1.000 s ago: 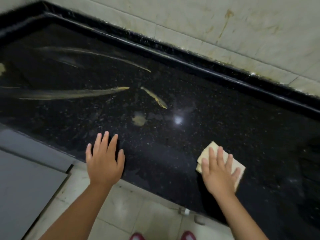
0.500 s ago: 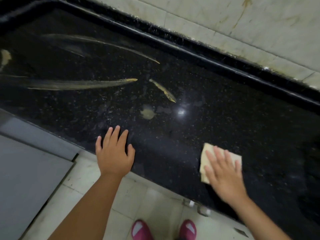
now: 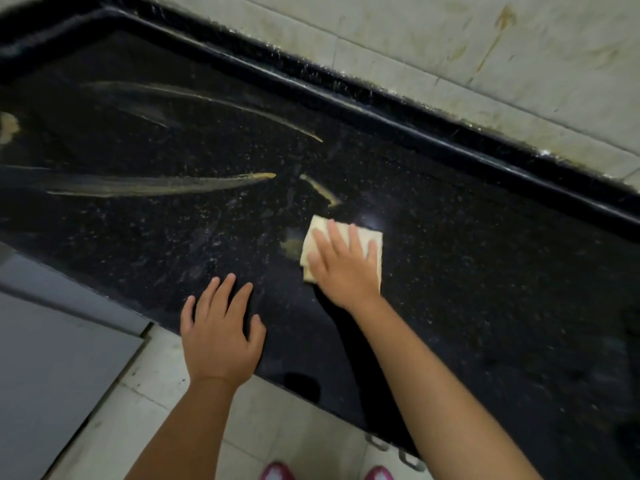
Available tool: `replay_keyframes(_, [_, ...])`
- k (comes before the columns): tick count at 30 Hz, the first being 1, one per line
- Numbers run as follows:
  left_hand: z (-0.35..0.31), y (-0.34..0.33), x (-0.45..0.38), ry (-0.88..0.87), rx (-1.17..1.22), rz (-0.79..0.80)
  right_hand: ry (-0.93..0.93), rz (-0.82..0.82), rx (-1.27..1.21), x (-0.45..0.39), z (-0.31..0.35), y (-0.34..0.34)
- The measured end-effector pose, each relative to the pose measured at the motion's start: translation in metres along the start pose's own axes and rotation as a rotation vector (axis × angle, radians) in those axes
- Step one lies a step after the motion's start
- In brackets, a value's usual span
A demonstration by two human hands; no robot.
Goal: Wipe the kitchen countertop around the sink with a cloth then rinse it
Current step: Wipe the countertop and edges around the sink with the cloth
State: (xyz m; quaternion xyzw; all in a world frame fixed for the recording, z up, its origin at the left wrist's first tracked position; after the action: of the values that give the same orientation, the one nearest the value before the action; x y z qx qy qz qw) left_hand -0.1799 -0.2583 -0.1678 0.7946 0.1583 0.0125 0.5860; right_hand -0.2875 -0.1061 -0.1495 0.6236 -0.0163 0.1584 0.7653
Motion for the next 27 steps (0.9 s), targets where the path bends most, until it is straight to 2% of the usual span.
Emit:
replay_keyframes(4, [-0.001,0.001,-0.001,-0.009,-0.008,-0.023,0.117,0.024,0.022,0.086,-0.037,-0.006])
replay_keyframes(7, [0.001,0.001,-0.001,-0.021,-0.027,-0.029,-0.094,0.064,0.105,0.108,-0.098,0.007])
replay_keyframes(12, [0.001,0.002,-0.001,-0.015,-0.020,-0.014,-0.403,-0.021,0.044,0.038,-0.141,0.042])
replay_keyframes(15, [-0.001,0.002,-0.002,-0.019,-0.022,-0.022,-0.452,-0.048,-0.013,-0.031,-0.134,0.056])
replay_keyframes(18, [0.000,0.001,-0.002,-0.033,-0.018,-0.052,-0.372,-0.016,-0.032,-0.089,-0.100,0.059])
replay_keyframes(21, [0.001,0.000,-0.003,-0.044,-0.027,-0.084,-0.162,0.027,-0.006,-0.118,-0.048,0.050])
replay_keyframes(24, [0.000,0.000,-0.003,-0.044,-0.043,-0.081,0.081,0.042,0.047,-0.107,-0.003,0.032])
replay_keyframes(27, [0.000,0.001,-0.003,-0.019,-0.052,-0.063,0.279,0.059,0.118,-0.062,0.011,0.012])
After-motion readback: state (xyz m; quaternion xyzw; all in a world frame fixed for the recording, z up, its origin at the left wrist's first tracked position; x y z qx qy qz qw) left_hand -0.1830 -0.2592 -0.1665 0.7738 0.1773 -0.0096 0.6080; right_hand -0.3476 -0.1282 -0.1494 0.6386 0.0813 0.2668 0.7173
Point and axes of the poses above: each hand's wrist, its own x-axis away from the middle knuckle, its own y-axis out of the back of the hand, z = x × y, the point moved 1 cm from there along -x, towards the middle knuckle, and after that the axes turned 4 degrees about -z, right-handed, at the moved point
